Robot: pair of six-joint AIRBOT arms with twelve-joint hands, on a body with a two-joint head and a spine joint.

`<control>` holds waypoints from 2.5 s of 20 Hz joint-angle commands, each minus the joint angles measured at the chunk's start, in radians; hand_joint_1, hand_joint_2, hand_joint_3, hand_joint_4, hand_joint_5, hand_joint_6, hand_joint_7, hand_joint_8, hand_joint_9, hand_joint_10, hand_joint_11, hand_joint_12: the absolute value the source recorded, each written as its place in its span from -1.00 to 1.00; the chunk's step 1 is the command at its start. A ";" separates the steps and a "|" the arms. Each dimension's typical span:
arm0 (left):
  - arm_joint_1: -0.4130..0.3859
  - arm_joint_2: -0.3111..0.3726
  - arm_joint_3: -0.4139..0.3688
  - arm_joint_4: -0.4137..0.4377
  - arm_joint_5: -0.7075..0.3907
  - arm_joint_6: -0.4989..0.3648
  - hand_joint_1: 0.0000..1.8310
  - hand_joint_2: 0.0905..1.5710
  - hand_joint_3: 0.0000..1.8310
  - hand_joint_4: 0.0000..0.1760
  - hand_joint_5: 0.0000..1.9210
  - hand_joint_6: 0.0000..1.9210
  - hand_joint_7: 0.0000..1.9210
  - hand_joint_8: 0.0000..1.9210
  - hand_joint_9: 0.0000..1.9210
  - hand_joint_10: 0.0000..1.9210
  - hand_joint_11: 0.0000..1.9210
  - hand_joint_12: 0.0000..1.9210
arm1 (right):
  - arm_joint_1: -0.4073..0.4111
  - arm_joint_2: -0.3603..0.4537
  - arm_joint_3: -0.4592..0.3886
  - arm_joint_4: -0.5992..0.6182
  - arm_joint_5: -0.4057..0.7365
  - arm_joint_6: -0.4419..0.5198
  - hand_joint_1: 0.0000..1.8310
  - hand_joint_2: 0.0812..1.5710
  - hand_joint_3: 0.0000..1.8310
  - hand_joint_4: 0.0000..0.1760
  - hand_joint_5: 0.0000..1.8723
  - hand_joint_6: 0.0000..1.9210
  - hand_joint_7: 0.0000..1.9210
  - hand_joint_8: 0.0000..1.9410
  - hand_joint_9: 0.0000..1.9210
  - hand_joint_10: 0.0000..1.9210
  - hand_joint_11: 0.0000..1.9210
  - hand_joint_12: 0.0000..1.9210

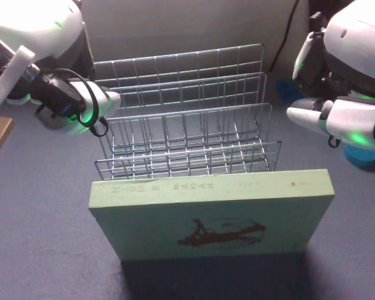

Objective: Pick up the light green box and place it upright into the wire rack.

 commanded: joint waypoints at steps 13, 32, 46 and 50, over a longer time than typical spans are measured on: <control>-0.002 0.064 0.096 0.124 -0.094 0.054 -0.78 0.38 -0.99 0.06 -0.67 -1.00 -0.70 -1.00 -0.79 -0.99 -1.00 -0.24 | 0.010 -0.103 -0.004 -0.037 0.153 -0.034 -0.71 0.28 -1.00 -0.70 -0.78 -1.00 -0.75 -1.00 -0.78 -1.00 -1.00 -0.09; -0.018 0.193 0.199 0.140 -0.285 0.320 -0.78 0.39 -1.00 0.05 -0.64 -1.00 -0.70 -1.00 -0.77 -1.00 -1.00 -0.24 | 0.111 -0.475 0.091 0.495 0.345 -0.224 -0.24 0.24 -1.00 -0.86 -0.82 -1.00 -0.77 -1.00 -0.81 -1.00 -1.00 -0.19; -0.022 0.198 0.194 0.109 -0.317 0.382 -0.74 0.38 -1.00 0.01 -0.62 -1.00 -0.68 -1.00 -0.75 -1.00 -1.00 -0.22 | 0.030 -0.565 0.187 0.527 0.359 -0.206 -0.22 0.23 -1.00 -0.95 -0.80 -1.00 -0.77 -1.00 -0.81 -1.00 -1.00 -0.17; -0.027 0.205 0.192 0.109 -0.317 0.382 -0.74 0.38 -1.00 0.01 -0.62 -1.00 -0.68 -1.00 -0.75 -1.00 -1.00 -0.22 | 0.029 -0.564 0.187 0.527 0.360 -0.215 -0.10 0.27 -1.00 -1.00 -0.63 -0.98 -0.65 -0.99 -0.69 -0.98 -0.95 0.02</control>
